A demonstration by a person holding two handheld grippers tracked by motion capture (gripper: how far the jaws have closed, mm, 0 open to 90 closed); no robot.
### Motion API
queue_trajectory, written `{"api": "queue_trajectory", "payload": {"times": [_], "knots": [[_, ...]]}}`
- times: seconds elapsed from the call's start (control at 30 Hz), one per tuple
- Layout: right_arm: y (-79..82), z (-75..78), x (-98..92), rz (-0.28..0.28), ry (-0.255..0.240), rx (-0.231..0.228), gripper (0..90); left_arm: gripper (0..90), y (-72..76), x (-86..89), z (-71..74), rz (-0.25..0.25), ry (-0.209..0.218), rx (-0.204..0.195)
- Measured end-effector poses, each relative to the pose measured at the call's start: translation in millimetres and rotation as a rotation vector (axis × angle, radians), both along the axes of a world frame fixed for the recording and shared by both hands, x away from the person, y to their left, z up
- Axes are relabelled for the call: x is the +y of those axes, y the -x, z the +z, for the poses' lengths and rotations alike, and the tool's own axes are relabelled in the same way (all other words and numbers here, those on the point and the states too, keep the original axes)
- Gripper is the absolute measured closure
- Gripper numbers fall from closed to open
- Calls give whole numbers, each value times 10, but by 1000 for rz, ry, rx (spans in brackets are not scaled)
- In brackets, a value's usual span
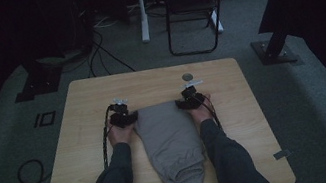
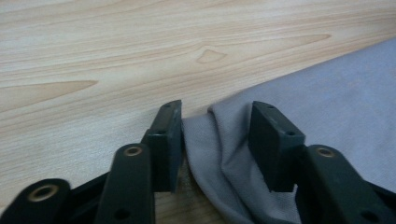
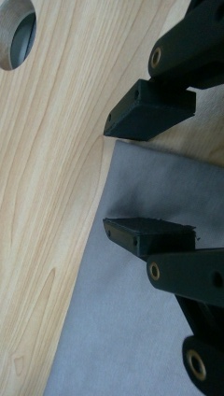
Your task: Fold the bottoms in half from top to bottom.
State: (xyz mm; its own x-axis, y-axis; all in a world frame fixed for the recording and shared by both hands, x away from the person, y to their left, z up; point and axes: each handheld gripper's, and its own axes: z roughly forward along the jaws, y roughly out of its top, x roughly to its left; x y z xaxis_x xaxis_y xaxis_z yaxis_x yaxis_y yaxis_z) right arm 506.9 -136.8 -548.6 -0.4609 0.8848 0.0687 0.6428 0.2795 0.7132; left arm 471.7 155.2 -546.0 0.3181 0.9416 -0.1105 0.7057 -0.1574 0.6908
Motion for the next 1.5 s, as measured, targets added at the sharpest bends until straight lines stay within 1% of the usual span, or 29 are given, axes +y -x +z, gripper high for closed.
{"api": "queue_trajectory", "payload": {"times": [0.1, 0.17, 0.2, 0.27, 0.3, 0.37, 0.43, 0.5, 0.57, 0.7, 0.8, 0.93, 1.0, 1.13, 1.23, 1.3, 1.5], "knots": [[-3, 7, 32, 10, 8, 2, 569, 681, -18, 0, 20, -27, 22, 34], [2, 17, 45, 11, 10, 8, 664, 757, -19, 4, 17, -40, 46, 43], [3, 25, 47, 11, 5, 18, 711, 784, -14, -1, 14, -46, 48, 39], [11, 41, 55, 12, 6, 34, 798, 819, 6, -34, 20, -58, 16, 24], [20, 47, 63, 16, 15, 33, 828, 828, 15, -52, 22, -57, 5, 17], [32, 55, 73, 17, 29, 28, 852, 838, 21, -50, 26, -55, 8, 17], [33, 66, 61, 18, 27, 27, 862, 840, 27, -46, 41, -53, 15, 12], [41, 91, 48, 23, 19, 12, 864, 842, 43, -47, 89, -56, 21, -12], [56, 152, 31, 31, 4, -17, 865, 842, 59, -37, 175, -58, 44, -39], [98, 351, -16, 60, -28, -90, 864, 842, 87, -22, 386, -71, 92, -105], [152, 486, -57, 88, -39, -129, 863, 841, 135, -23, 509, -95, 108, -135], [287, 564, -115, 133, -53, -164, 863, 840, 278, -22, 583, -147, 125, -171], [369, 577, -151, 153, -57, -178, 863, 840, 345, -14, 594, -173, 129, -181], [529, 602, -250, 173, -74, -199, 863, 840, 468, 27, 614, -200, 149, -193], [631, 617, -326, 186, -71, -213, 863, 840, 568, 47, 616, -223, 154, -200], [689, 617, -368, 190, -71, -216, 863, 839, 638, 54, 609, -239, 146, -198], [893, 602, -429, 220, -80, -212, 863, 838, 824, 78, 564, -271, 152, -184]]}}
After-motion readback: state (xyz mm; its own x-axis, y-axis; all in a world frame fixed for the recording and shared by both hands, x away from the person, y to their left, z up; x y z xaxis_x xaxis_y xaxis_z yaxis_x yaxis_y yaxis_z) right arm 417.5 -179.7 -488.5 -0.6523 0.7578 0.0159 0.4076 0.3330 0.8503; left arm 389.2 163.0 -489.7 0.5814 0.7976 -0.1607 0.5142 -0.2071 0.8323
